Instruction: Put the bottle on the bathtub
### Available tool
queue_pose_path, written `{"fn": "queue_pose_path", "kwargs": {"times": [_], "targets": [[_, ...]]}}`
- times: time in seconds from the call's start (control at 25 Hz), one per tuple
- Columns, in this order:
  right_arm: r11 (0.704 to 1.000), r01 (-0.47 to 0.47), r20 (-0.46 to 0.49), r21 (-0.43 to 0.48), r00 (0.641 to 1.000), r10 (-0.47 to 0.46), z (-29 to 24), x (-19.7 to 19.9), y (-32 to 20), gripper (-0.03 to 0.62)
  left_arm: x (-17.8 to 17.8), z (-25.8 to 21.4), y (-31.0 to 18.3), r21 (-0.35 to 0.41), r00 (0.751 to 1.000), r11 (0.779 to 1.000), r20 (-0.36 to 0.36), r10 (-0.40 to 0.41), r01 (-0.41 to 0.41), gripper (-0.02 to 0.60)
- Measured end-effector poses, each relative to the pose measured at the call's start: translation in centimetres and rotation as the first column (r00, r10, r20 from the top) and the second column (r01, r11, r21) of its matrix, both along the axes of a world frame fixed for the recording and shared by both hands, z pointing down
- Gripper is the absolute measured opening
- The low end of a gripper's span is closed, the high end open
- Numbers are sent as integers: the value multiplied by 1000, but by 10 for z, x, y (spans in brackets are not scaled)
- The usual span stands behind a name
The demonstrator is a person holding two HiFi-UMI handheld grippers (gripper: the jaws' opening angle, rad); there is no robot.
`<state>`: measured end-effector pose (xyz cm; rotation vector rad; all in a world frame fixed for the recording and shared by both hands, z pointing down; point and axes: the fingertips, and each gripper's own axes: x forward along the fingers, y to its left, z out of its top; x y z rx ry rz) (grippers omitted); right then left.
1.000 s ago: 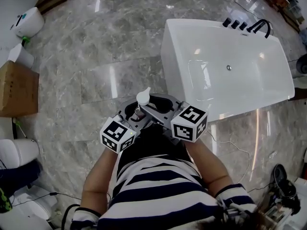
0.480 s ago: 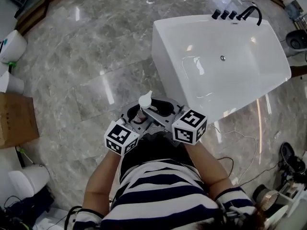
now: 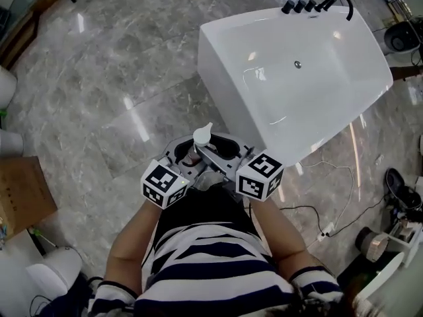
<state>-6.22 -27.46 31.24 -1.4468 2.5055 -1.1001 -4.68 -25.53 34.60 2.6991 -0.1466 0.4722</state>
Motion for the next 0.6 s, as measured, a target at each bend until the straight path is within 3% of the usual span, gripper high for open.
{"fn": "queue_pose_path", "kwargs": {"times": [0.36, 0.6], "targets": [[996, -74, -46, -42, 996, 72, 32, 8, -21, 152, 9, 33, -19, -55, 992, 991, 36, 121, -119, 224], [994, -73, -29, -79, 997, 71, 70, 17, -27, 152, 17, 70, -25, -76, 991, 990, 60, 121, -116, 224]]}}
